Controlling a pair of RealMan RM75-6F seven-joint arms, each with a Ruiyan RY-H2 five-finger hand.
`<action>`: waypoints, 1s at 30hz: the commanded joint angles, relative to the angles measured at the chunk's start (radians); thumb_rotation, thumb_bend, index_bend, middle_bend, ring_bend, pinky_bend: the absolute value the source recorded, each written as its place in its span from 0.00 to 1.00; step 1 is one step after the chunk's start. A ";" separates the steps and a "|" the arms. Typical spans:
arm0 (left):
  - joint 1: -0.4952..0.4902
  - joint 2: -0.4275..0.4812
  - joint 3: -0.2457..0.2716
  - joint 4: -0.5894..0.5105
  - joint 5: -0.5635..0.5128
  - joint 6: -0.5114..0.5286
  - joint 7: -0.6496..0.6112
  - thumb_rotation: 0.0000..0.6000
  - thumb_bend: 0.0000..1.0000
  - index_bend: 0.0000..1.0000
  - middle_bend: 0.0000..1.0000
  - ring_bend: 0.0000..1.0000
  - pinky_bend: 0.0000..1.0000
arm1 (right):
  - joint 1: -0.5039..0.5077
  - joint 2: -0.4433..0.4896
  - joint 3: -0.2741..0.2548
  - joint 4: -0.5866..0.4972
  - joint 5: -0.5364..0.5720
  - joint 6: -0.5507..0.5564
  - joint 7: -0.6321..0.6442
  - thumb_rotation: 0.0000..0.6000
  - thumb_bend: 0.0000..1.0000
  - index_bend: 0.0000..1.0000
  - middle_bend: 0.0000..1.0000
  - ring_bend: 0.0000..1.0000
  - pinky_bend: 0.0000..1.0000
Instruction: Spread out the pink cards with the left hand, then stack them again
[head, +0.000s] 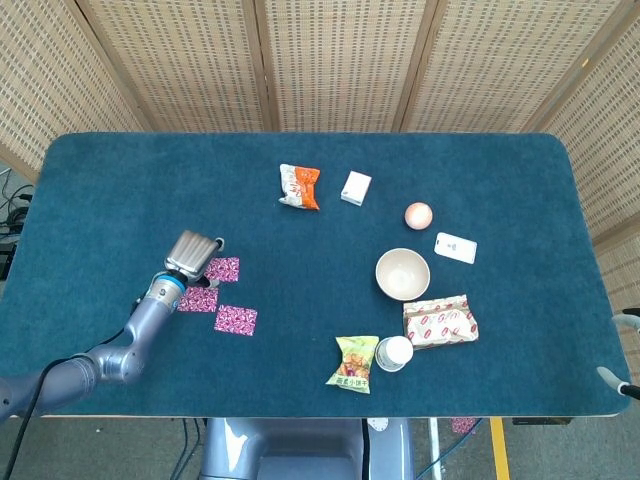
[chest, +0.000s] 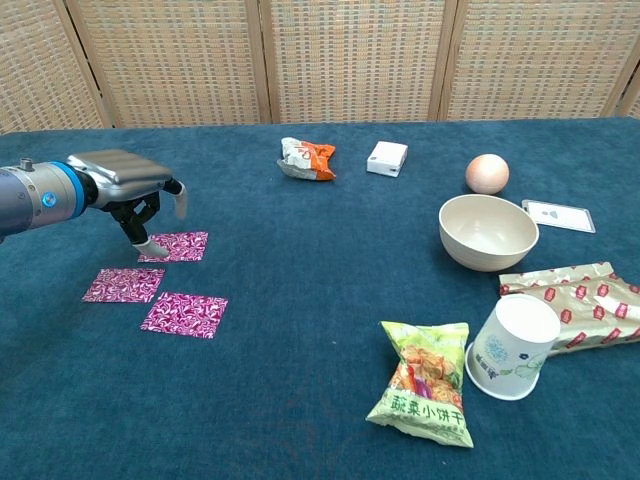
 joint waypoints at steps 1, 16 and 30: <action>-0.005 -0.009 -0.001 0.010 -0.011 -0.007 -0.003 0.75 0.23 0.36 0.76 0.76 0.70 | -0.001 -0.001 0.001 0.001 0.002 0.001 0.001 1.00 0.15 0.32 0.29 0.15 0.08; -0.010 -0.041 0.011 0.044 -0.025 -0.012 -0.024 0.76 0.21 0.37 0.76 0.76 0.70 | -0.008 -0.003 0.002 0.010 0.004 0.008 0.009 1.00 0.14 0.32 0.29 0.15 0.08; -0.012 -0.050 0.016 0.055 -0.022 -0.002 -0.030 0.76 0.20 0.37 0.76 0.76 0.70 | -0.009 -0.004 0.005 0.015 0.006 0.008 0.014 1.00 0.15 0.32 0.29 0.15 0.08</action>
